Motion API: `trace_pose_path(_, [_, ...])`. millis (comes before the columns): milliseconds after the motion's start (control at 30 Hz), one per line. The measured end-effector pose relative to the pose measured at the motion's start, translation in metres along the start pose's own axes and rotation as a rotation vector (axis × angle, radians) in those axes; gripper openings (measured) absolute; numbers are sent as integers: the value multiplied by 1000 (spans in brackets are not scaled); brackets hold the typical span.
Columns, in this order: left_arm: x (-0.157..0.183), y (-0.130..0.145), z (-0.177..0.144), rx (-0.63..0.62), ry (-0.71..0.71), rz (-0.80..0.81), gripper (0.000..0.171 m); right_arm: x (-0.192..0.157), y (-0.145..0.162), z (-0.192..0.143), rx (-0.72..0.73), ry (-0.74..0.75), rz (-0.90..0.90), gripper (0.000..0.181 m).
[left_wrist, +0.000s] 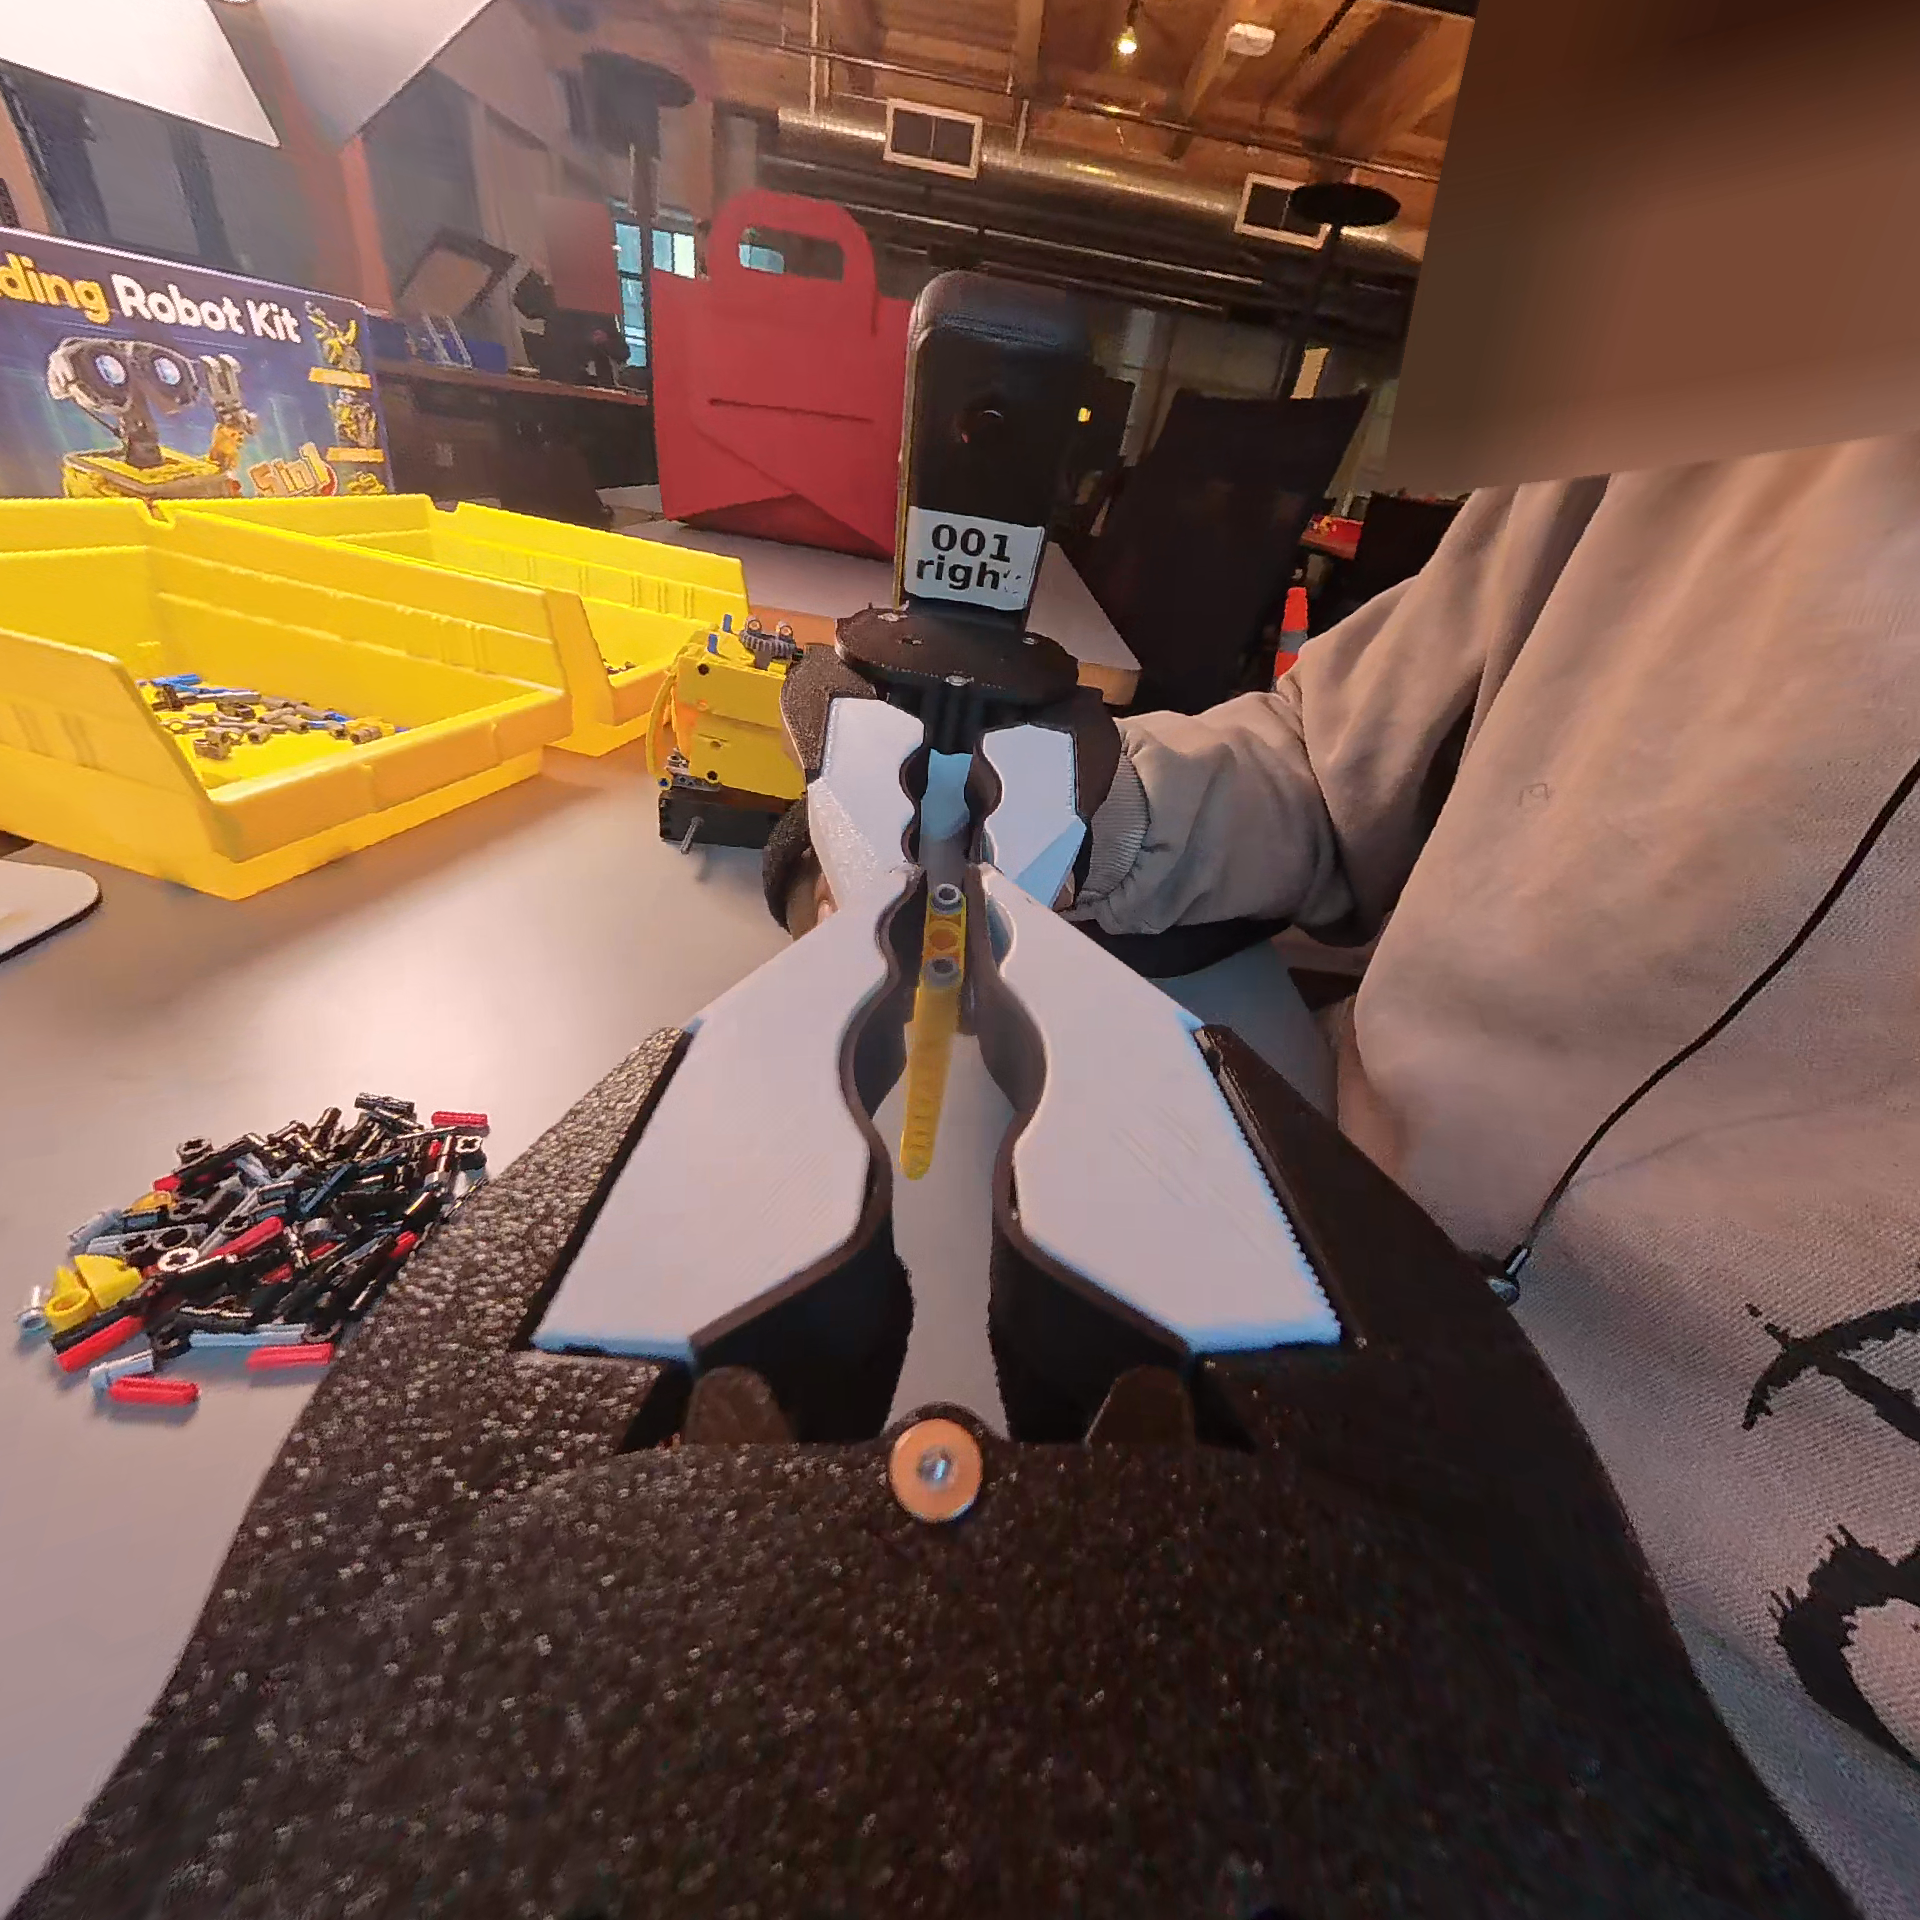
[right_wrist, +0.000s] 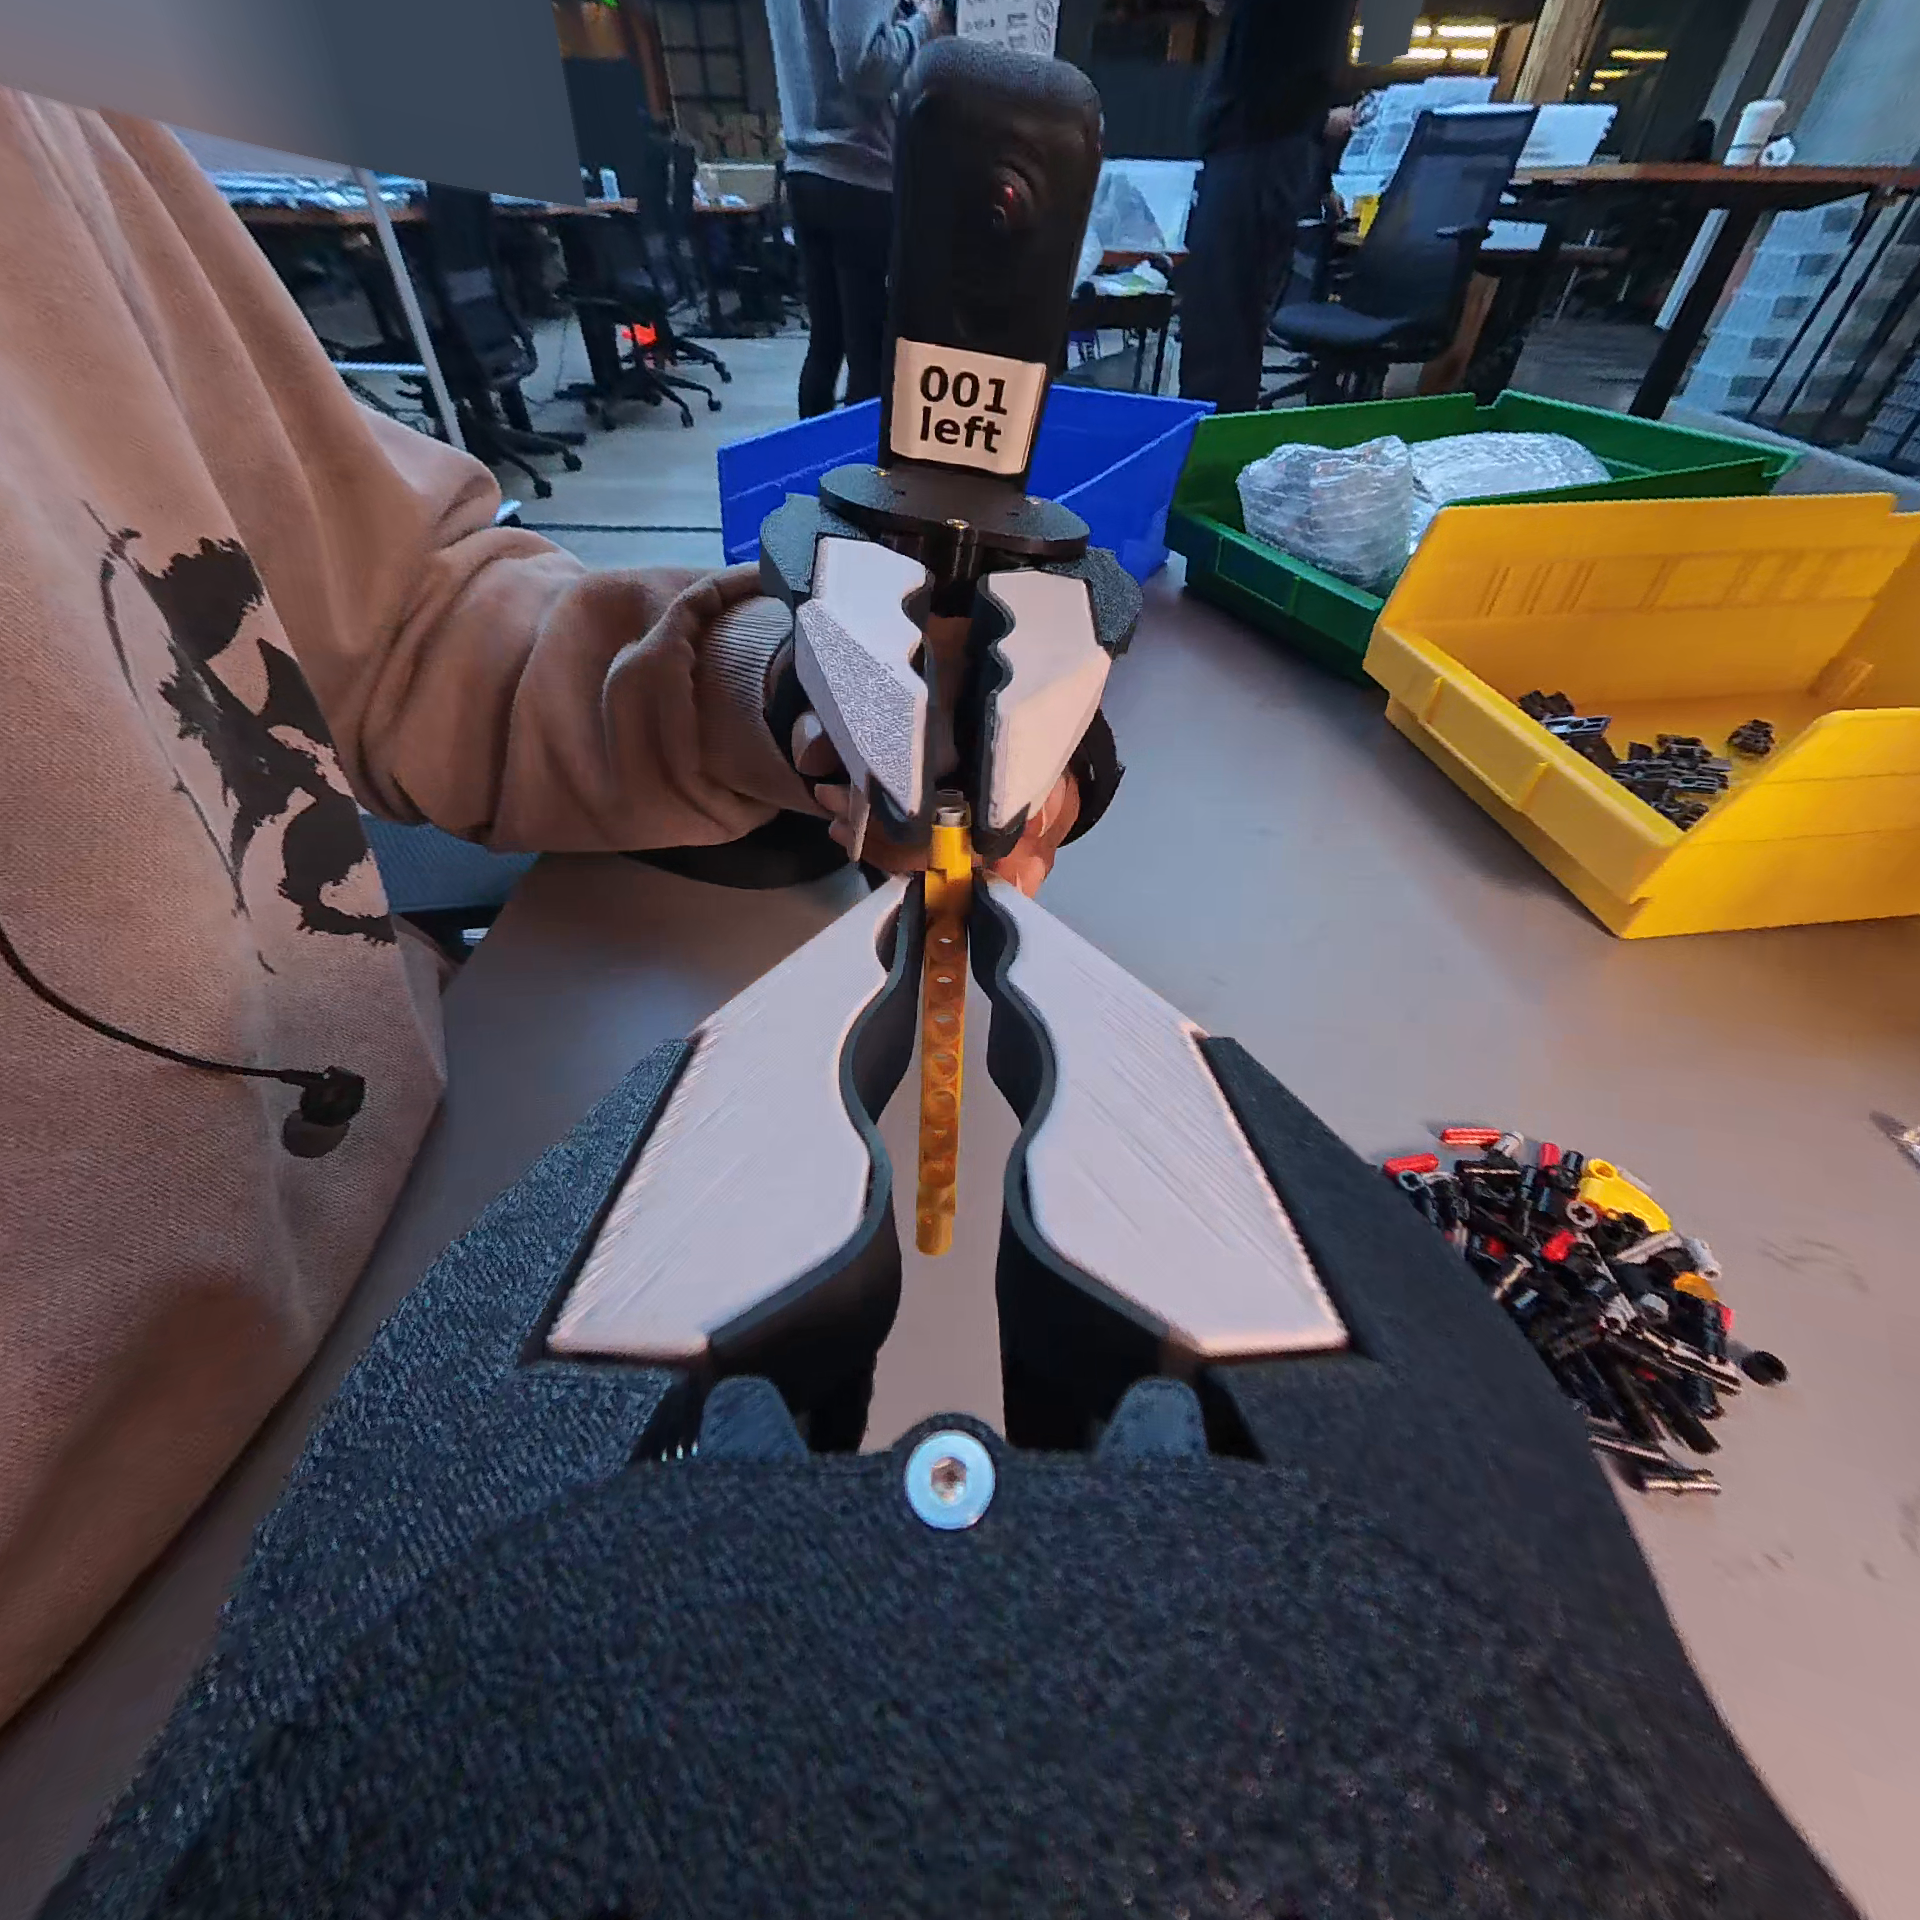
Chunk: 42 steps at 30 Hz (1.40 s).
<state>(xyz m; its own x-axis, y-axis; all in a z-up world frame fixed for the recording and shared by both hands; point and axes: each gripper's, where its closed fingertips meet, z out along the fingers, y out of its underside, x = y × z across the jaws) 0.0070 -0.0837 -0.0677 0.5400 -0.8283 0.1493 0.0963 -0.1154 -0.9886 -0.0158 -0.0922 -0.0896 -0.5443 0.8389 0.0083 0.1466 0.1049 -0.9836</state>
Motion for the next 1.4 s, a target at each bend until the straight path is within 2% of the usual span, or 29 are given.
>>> trace_pose_path(267, [7,-7,-3,6,2,91,5,-9,-6,-3,41,-86,70,7])
trace_pose_path(367, [9,-26,-13,90,5,97,0,-13,1,-2,15,-114,79,7])
trace_pose_path(433, [3,-23,-18,46,-37,137,0,-12,-3,-1,65,-103,88,7])
trace_pose_path(500, [-2,-27,-21,73,-53,109,0,-9,-14,-3,104,-99,104,7])
trace_pose_path(600, [-3,-26,-22,75,-41,64,1,-2,-13,-5,85,-58,82,7])
trace_pose_path(667, [1,-22,-17,63,-15,49,10,-2,-10,-6,77,-50,85,7])
trace_pose_path(933, [4,-10,-7,13,-18,75,4,-3,-8,-4,50,-32,50,7])
trace_pose_path(1267, [6,-15,-12,-36,-74,221,0,-5,-16,-5,74,-35,67,6])
trace_pose_path(1400, [-2,-28,-27,7,-104,211,0,4,-15,-12,55,4,41,6])
